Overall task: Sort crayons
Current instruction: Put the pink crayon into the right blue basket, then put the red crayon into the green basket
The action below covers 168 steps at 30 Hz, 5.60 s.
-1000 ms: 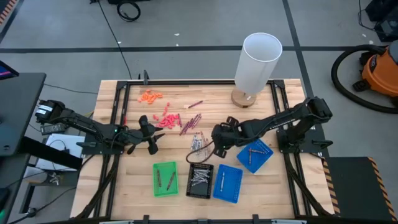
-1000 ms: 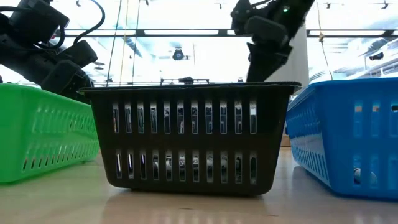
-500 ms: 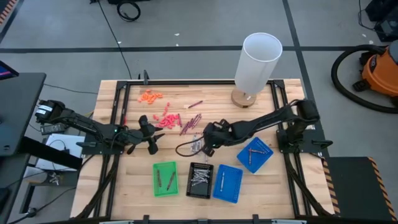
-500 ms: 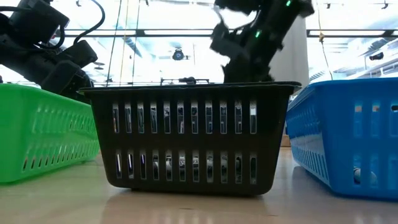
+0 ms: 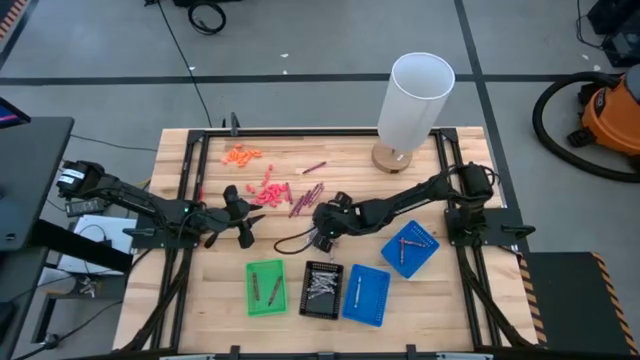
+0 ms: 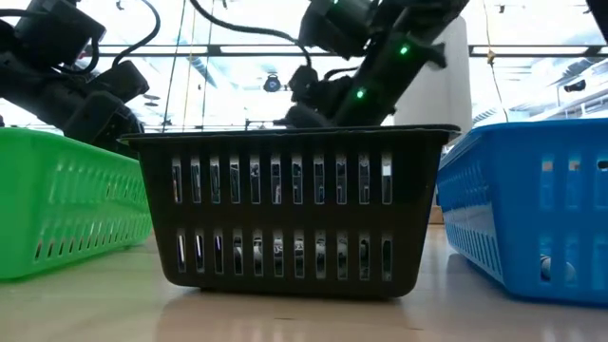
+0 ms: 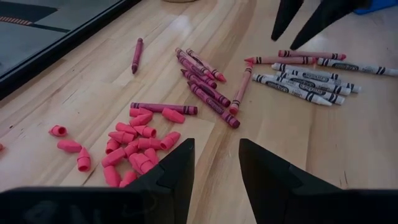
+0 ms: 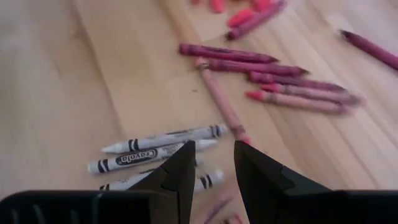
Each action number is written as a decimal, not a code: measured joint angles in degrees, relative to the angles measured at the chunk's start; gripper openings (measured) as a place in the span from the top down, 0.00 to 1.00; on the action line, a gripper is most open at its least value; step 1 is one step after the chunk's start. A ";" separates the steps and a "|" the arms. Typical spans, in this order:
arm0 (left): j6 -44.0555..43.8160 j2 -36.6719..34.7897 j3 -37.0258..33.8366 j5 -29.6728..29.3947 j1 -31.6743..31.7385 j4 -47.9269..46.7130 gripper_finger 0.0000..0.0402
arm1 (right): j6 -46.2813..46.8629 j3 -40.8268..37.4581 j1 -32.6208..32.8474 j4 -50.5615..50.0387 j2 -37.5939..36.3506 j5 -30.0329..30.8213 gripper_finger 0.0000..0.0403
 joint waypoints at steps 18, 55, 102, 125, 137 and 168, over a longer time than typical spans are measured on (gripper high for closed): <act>1.03 0.01 0.00 -0.17 0.04 0.08 0.66 | -21.42 0.02 -7.93 12.43 3.41 -14.26 0.73; 1.40 0.01 0.00 -0.17 0.04 0.37 0.66 | -24.35 0.10 -10.40 12.85 7.53 -18.99 0.83; 0.79 0.01 0.00 -0.17 0.00 -0.11 0.66 | -13.11 -0.02 1.56 -38.14 -17.60 -18.01 0.93; 0.31 0.01 0.00 -0.17 0.00 -0.09 0.66 | -9.79 -3.34 14.58 -64.67 -22.02 -27.93 0.93; 0.39 -0.01 0.00 -0.17 0.00 0.29 0.66 | -12.24 -14.93 15.27 -50.36 -20.54 -24.57 0.92; 1.06 -0.01 0.00 1.30 -0.13 0.78 0.66 | -3.12 -4.29 14.39 -35.43 -21.59 9.92 0.73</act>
